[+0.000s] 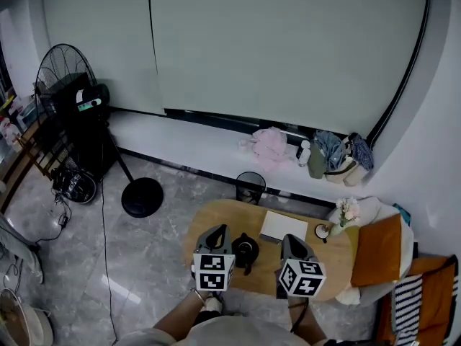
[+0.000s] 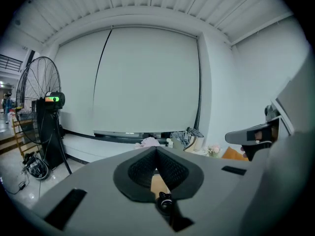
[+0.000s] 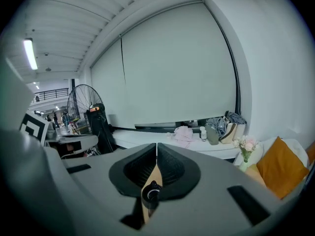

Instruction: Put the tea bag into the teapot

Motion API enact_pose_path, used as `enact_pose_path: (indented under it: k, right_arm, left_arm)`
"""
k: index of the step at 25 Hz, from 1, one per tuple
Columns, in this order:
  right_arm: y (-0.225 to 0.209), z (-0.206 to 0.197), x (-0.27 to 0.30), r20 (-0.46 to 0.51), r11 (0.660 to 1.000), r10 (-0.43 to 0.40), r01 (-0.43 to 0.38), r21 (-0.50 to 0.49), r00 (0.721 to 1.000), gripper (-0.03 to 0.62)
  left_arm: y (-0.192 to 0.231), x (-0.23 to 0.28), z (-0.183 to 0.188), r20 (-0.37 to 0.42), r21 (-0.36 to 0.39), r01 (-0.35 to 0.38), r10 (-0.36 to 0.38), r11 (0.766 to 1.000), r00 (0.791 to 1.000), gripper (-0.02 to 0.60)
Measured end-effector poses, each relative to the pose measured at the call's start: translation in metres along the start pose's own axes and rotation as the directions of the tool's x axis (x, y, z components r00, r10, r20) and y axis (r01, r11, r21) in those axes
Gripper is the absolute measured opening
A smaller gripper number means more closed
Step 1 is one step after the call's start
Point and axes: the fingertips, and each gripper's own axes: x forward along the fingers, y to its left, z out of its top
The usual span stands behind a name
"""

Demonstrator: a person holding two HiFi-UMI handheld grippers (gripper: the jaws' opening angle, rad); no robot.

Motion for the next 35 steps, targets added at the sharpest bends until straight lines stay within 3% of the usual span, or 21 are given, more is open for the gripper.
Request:
enact_pose_path:
  k: [16,35]
  right_arm:
    - [-0.003,0.027,0.000,0.067,1.000,0.004,-0.004,0.006,0.998,0.037]
    - [0.003,0.018,0.001,0.049,1.000,-0.008,0.008,0.007,0.999,0.034]
  left_arm:
    - [0.003,0.003,0.012,0.017,0.016,-0.023,0.023,1.000,1.000,0.006]
    - [0.009,0.003,0.002,0.016,0.005,-0.020,0.020,1.000,1.000,0.006]
